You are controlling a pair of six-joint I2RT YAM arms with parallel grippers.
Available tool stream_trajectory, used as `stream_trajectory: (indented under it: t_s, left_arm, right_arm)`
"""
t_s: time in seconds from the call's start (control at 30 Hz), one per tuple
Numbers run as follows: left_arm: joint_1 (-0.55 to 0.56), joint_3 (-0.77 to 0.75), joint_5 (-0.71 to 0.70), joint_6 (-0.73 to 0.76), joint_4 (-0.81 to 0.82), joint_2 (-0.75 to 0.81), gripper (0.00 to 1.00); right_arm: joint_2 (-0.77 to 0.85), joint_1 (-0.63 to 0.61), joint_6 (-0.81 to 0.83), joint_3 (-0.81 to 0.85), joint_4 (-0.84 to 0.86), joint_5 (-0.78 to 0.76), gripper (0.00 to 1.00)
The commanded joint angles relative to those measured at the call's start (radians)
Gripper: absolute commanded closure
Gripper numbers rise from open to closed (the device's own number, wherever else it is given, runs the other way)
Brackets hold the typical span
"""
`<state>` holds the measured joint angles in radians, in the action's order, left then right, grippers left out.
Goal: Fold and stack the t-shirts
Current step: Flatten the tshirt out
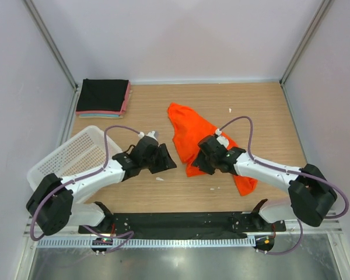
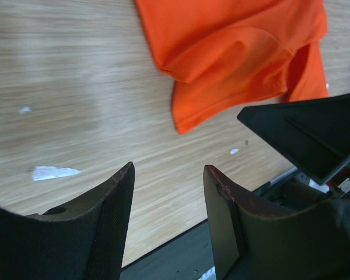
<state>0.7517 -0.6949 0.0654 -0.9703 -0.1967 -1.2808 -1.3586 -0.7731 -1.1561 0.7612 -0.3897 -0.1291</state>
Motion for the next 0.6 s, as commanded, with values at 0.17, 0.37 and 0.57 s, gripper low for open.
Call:
stream_trajectory:
  t_s: [0.17,0.37,0.57]
  left_arm:
    - [0.161,-0.009,-0.133,-0.166,0.179,-0.124,0.48]
    - [0.233,-0.080,-0.200,-0.241,0.234,-0.326,0.51]
    - [0.258,-0.178,-0.246,-0.311,0.117,-0.445,0.55]
  right_arm:
    - [0.226,0.029,0.096,0.145,-0.247,-0.227,0.43]
    - [0.346,0.104,0.157,0.106,-0.265,-0.208,0.43]
    - [0.409,0.146,0.188,0.056,-0.276,-0.198,0.43]
